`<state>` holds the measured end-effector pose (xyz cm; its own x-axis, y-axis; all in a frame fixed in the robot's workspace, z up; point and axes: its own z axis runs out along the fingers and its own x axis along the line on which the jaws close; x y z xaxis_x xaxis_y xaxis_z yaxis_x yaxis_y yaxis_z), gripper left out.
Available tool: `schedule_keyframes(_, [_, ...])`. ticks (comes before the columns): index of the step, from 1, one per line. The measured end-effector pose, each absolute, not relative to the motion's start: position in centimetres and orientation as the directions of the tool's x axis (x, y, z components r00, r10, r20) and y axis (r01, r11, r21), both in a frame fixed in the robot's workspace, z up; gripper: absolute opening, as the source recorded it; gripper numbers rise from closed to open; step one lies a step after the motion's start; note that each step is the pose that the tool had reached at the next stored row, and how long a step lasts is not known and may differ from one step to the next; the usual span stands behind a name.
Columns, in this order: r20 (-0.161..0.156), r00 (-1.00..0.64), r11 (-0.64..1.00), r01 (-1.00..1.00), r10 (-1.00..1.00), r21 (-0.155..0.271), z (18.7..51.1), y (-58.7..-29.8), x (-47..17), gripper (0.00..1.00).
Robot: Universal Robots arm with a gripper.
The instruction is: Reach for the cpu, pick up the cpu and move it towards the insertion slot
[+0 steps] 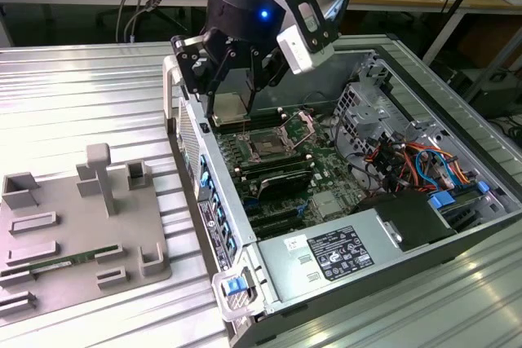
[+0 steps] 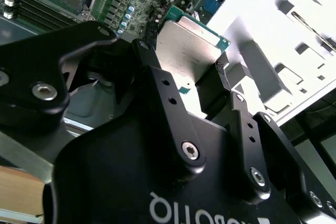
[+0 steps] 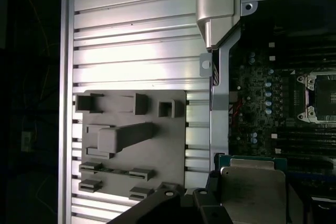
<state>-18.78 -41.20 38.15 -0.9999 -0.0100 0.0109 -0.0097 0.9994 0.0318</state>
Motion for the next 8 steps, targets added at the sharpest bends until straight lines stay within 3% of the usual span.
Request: schedule_keyframes(8, [0.011,-1.000,0.999,-0.010,-0.010,0.032,38.15,-41.12,-18.30,0.55])
